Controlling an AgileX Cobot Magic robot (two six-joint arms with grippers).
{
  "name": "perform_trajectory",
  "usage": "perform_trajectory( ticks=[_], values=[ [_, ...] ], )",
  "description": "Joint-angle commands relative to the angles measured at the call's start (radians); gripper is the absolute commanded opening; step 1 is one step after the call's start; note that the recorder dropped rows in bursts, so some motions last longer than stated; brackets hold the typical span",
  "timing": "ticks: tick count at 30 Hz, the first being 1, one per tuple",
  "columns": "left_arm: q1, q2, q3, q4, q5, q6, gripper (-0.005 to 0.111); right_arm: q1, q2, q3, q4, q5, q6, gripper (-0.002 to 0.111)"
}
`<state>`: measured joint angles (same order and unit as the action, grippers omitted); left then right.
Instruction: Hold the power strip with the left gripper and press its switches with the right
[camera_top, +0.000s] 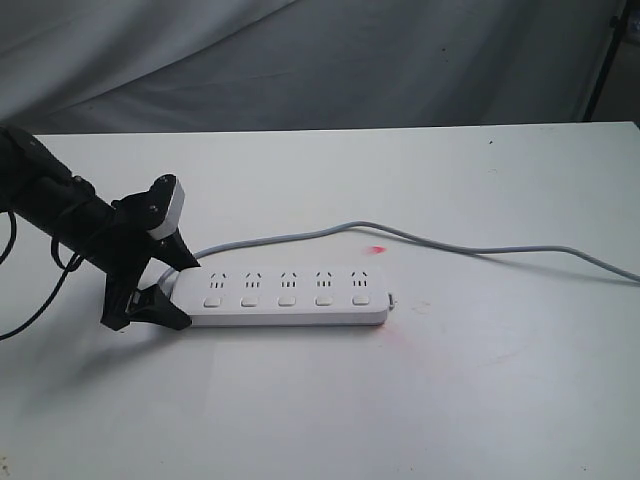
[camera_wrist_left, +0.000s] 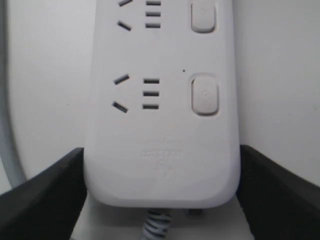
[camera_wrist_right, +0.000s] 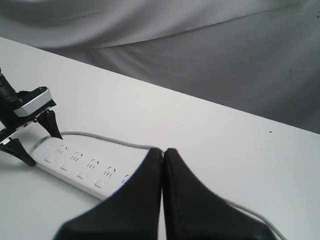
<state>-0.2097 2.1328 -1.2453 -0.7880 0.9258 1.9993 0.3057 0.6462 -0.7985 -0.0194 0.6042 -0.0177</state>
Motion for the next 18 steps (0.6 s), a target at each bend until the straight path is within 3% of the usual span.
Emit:
perform_trajectory(
  ticks=[1,10,18],
  values=[
    [-0.004,-0.002,-0.004,0.015,-0.013,-0.007,0.071,0.009,0.085,-0.019,0.038,0.012,0.0,0.0],
    [-0.004,-0.002,-0.004,0.015,-0.013,-0.007,0.071,0.215,0.277,-0.05,0.171,0.049,-0.169,0.0],
    [-0.004,-0.002,-0.004,0.015,-0.013,-0.007,0.071,0.264,0.605,-0.353,0.353,0.166,-0.576,0.0]
  ],
)
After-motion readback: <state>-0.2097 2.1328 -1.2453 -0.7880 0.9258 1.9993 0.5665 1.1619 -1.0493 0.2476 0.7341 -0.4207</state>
